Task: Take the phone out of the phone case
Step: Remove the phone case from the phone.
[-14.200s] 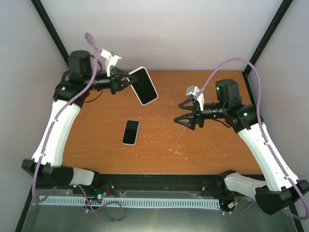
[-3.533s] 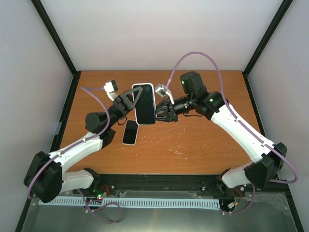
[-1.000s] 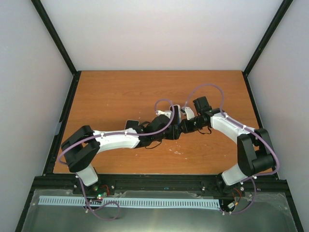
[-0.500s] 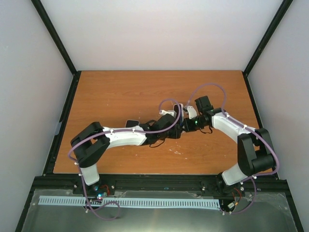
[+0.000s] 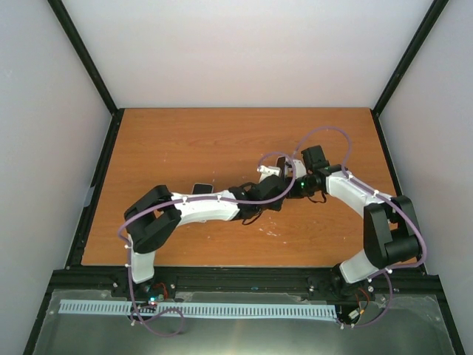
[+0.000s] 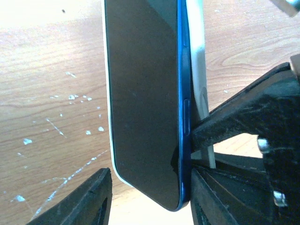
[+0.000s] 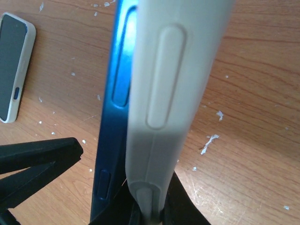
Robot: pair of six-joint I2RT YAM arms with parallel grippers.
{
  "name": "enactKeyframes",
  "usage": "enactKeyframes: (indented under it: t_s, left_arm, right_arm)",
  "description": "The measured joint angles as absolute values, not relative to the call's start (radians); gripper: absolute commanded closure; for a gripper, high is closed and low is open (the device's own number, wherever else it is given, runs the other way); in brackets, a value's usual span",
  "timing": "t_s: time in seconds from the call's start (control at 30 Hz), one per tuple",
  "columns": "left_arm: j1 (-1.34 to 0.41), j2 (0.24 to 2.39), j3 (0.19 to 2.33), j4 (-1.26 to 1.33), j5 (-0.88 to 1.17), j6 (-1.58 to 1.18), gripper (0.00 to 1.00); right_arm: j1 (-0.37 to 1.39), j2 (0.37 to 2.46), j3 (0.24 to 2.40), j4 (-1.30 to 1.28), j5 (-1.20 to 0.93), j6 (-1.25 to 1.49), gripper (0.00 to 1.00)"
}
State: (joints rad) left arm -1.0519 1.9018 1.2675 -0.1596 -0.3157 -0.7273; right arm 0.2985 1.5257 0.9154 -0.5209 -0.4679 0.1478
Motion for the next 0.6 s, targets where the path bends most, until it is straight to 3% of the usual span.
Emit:
enactKeyframes:
  t_s: [0.3,0.6]
  left_arm:
    - [-1.131,1.92,1.231,-0.062,-0.534,-0.597,0.57]
    - [-1.141,1.94,1.199,0.038,-0.623,-0.47,0.44]
  right_arm:
    - [0.255,1.57,0.918,-0.524,-0.601,0.193,0.97]
    - [0.233,1.581,0.919,-0.517,-0.635,0.209,0.97]
